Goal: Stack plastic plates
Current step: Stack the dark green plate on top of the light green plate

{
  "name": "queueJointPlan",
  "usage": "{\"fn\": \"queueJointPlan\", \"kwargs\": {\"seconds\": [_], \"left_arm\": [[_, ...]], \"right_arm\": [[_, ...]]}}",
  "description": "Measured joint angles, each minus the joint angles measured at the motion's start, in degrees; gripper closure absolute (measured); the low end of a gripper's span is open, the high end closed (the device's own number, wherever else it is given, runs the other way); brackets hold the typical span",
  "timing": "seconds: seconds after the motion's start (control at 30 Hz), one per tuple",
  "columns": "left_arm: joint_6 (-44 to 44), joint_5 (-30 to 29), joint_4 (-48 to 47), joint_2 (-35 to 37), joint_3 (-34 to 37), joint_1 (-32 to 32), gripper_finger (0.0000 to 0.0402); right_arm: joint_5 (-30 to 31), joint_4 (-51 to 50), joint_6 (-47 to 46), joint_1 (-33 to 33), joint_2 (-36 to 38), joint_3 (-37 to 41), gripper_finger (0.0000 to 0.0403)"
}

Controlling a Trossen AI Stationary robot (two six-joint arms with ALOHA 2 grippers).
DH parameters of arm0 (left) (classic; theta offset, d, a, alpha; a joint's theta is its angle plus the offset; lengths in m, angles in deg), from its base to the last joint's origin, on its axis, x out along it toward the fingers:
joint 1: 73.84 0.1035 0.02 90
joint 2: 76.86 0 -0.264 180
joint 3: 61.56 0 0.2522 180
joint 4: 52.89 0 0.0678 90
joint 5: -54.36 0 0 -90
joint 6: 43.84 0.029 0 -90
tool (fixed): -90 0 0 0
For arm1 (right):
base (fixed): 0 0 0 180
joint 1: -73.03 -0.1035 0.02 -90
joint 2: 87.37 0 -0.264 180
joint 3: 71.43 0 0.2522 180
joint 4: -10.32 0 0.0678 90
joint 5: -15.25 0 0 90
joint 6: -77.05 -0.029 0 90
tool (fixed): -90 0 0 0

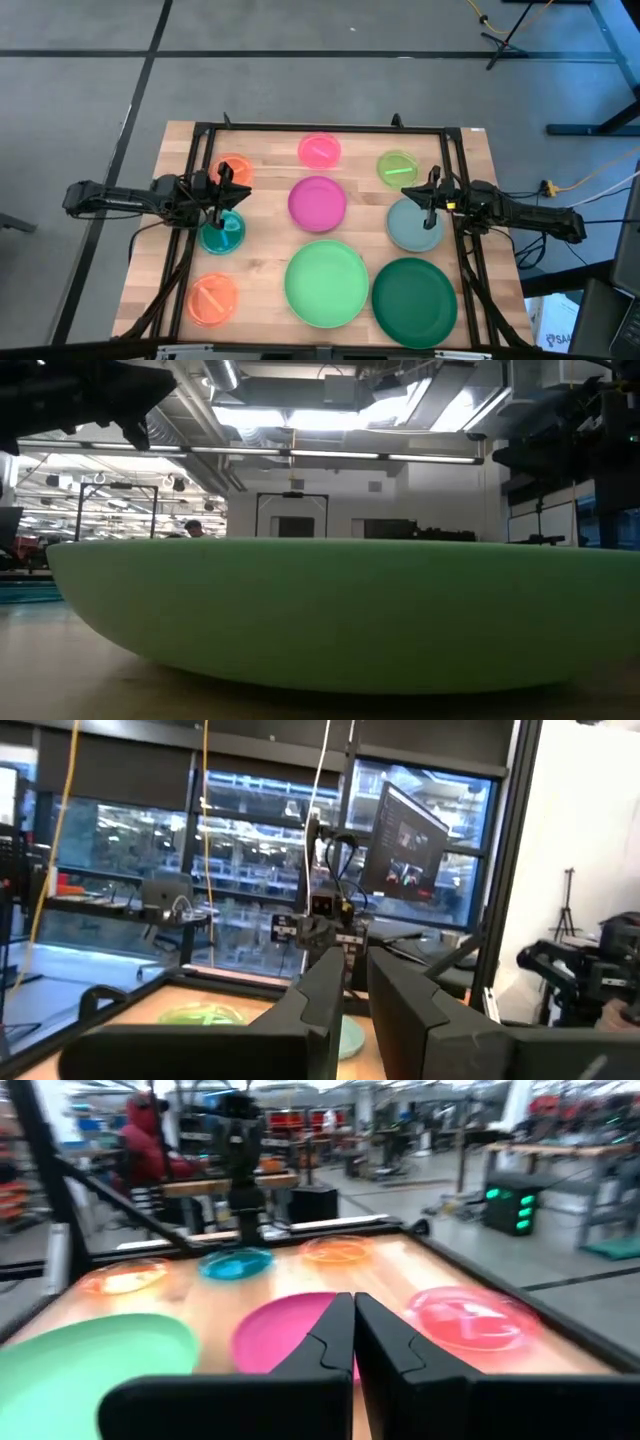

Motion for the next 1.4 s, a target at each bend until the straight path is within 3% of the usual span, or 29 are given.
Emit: {"fn": "queueJointPlan", "kwargs": {"seconds": [0.3,0.47,0.63,0.77,1.0,1.2,1.4], "left_arm": [[0.9,2.7,11.3,-15.4,-3.4,-3.5,0.0359],[2.0,5.0,11.3,-21.3,-7.1,-5.4,0.0359],[2.0,6.0,11.2,-26.1,-9.7,-6.2,0.0359],[2.0,4.2,11.3,-28.8,-11.8,-6.2,0.0359],[2.0,6.0,11.3,-32.3,-12.8,-6.2,0.0359],[0.4,5.2,12.8,-33.4,-12.9,-7.0,0.0359],[1.6,3.2,13.6,-34.1,-12.9,-9.6,0.0359]], "right_arm": [[-7.3,6.8,-2.6,-0.9,-9.4,-3.3,0.0398],[-6.2,6.9,-2.3,-7.3,-15.8,-6.9,0.0398],[-1.3,3.5,-2.2,-16.0,-22.5,-12.1,0.0398],[3.2,-1.6,-2.2,-23.2,-27.3,-16.7,0.0398],[9.9,-8.1,-2.7,-33.4,-34.2,-22.6,0.0398],[9.7,-9.6,-5.5,-38.7,-39.3,-24.8,0.0398],[4.5,-9.8,-7.6,-40.3,-42.8,-25.0,0.0398]]}}
